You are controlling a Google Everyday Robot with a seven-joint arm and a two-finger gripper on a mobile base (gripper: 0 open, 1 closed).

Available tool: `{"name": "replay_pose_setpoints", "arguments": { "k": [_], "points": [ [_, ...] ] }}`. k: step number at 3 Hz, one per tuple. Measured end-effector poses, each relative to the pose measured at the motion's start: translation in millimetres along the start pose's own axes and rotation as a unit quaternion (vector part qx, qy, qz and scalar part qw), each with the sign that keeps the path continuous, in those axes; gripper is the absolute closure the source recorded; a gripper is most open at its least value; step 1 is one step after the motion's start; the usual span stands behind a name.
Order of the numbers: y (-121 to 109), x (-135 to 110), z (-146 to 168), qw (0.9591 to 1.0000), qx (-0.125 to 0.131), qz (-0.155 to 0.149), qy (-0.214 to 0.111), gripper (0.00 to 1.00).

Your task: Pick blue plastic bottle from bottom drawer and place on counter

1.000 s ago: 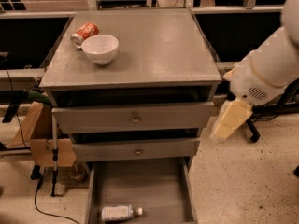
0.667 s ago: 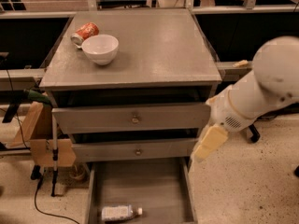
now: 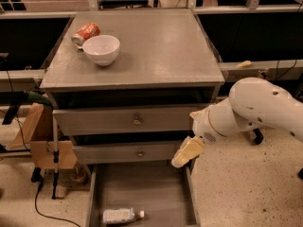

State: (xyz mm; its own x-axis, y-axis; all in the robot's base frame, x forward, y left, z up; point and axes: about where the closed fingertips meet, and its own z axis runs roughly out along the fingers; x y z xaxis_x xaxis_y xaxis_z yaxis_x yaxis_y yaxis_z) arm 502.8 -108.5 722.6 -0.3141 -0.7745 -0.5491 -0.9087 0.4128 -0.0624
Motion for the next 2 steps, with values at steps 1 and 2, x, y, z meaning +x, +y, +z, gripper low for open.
{"name": "replay_pose_setpoints", "arguments": {
  "k": [1,2],
  "points": [
    [0.0,0.0,0.0,1.0,0.0,0.0,0.0,0.0],
    [2.8,-1.2,22.9,0.9996,-0.016,-0.016,-0.02,0.0]
  ]
}}
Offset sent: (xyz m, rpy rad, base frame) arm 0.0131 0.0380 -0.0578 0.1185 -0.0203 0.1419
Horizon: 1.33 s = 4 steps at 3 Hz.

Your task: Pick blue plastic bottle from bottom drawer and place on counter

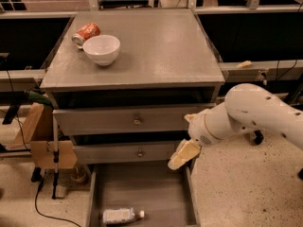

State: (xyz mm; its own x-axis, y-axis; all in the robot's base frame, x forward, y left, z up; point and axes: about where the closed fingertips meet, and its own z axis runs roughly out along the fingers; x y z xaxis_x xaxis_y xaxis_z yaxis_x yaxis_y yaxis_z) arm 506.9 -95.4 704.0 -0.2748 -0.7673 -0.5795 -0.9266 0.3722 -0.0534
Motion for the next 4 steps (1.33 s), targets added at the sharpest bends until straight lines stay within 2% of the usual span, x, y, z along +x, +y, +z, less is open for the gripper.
{"name": "replay_pose_setpoints", "arguments": {
  "k": [1,2,3,4],
  "points": [
    [23.6,14.4,59.7,0.9976,-0.036,-0.009,-0.058,0.0],
    [45.8,14.2,120.1,0.988,-0.038,-0.014,-0.149,0.0],
    [53.6,-11.2,155.3,0.9689,-0.001,-0.019,-0.247,0.0],
    [52.8,-21.8,176.6,0.9605,0.018,-0.024,-0.277,0.0]
  ]
}}
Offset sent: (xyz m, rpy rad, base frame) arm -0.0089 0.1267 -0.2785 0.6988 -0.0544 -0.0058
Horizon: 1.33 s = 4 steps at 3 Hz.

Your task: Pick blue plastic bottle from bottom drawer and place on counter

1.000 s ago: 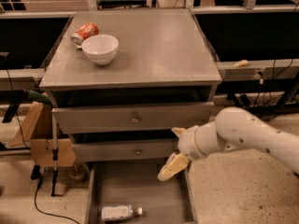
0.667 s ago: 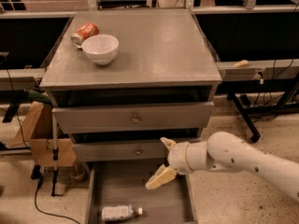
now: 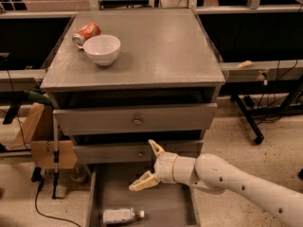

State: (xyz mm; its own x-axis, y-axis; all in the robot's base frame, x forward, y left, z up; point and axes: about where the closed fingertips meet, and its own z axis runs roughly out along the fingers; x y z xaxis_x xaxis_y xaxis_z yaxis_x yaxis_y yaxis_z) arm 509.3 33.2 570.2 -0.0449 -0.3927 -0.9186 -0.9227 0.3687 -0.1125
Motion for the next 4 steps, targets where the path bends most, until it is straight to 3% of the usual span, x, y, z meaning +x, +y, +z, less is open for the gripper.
{"name": "replay_pose_setpoints", "arguments": {
  "k": [2,3,4],
  "points": [
    [3.0,2.4,8.2,0.9999,-0.011,-0.006,-0.003,0.0],
    [6.7,35.3,31.2,0.9991,-0.036,-0.017,-0.017,0.0],
    [18.0,94.1,72.5,0.9969,-0.068,-0.018,-0.036,0.0]
  ]
}}
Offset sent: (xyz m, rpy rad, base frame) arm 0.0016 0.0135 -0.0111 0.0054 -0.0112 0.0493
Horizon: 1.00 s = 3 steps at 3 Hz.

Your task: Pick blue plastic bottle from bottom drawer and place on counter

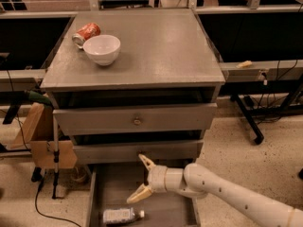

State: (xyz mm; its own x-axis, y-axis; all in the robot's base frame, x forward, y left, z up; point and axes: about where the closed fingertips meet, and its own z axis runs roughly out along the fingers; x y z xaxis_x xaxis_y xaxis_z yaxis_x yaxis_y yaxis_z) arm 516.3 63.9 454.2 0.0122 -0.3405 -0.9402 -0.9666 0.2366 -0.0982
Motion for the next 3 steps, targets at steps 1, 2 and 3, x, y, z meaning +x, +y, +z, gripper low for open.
{"name": "replay_pose_setpoints", "arguments": {
  "k": [1,2,3],
  "points": [
    [17.1,63.8,39.2,0.9991,-0.032,0.019,-0.023,0.0],
    [38.6,122.1,83.9,0.9975,-0.067,0.023,0.002,0.0],
    [49.1,181.3,107.9,0.9941,-0.07,0.031,0.077,0.0]
  ]
}}
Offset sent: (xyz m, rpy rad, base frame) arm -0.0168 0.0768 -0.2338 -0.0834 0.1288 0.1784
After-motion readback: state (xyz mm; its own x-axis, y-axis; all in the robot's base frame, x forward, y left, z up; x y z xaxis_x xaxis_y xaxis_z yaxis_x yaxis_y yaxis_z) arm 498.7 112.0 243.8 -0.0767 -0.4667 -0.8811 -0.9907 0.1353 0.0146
